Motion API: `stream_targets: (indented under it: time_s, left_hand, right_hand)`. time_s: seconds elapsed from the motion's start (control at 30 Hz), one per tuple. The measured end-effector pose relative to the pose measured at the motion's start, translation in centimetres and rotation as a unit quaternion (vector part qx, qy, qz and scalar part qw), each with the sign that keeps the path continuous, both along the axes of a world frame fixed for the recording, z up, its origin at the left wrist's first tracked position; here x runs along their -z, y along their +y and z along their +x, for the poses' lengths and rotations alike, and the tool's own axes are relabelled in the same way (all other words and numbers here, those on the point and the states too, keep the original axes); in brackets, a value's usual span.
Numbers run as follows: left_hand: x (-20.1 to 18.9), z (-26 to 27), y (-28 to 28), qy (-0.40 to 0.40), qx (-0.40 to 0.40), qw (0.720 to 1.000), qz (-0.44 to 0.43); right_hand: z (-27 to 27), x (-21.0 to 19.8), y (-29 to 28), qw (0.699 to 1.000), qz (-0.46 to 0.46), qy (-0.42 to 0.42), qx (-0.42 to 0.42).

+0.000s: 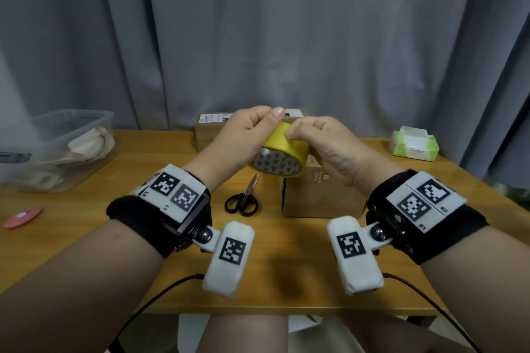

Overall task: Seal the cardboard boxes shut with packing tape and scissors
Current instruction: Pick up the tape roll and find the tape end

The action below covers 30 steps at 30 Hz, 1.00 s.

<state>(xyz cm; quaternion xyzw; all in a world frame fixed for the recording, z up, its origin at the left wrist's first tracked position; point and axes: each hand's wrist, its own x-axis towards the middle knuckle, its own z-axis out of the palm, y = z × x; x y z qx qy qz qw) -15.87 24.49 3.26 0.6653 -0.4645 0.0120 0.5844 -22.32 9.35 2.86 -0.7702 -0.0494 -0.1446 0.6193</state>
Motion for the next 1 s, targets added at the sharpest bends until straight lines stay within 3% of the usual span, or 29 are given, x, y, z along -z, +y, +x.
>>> stream_targets:
  time_s: [0.07,0.3,0.43,0.53,0.6,0.73,0.87,1.0]
  left_hand:
    - [0.3,-0.1,-0.1,0.002,-0.014,1.0,-0.02]
    - [0.7,0.0,-0.2,0.164,-0.011,0.979,-0.122]
    - [0.5,-0.1,-0.3,0.297,0.013,0.932,-0.207]
    - [0.6,-0.3,-0.5,0.346,0.02,0.912,-0.219]
    - [0.4,-0.4,-0.7,0.325,0.0,0.921,-0.214]
    - [-0.1,-0.6,-0.5,0.2,-0.022,0.966,-0.164]
    - [-0.4,-0.7,-0.4,0.156,-0.016,0.975,-0.16]
    - [-0.1,-0.7,-0.7,0.061,-0.037,0.986,-0.149]
  right_hand:
    - [0.0,-0.2,0.3,1.0,0.007,0.0,-0.006]
    - [-0.7,0.0,0.0,0.993,0.071,-0.011,-0.094]
    - [-0.9,0.5,-0.6,0.989,0.105,-0.03,-0.103]
    - [-1.1,0.9,-0.9,0.986,0.121,-0.031,-0.113]
    - [-1.2,1.0,-1.0,0.986,0.125,-0.03,-0.103]
    - [-1.4,1.3,-1.3,0.988,0.128,-0.03,-0.082]
    - [-1.7,1.2,-0.9,0.984,0.145,-0.047,-0.088]
    - [-1.9,0.6,-0.8,0.987,0.131,-0.063,-0.068]
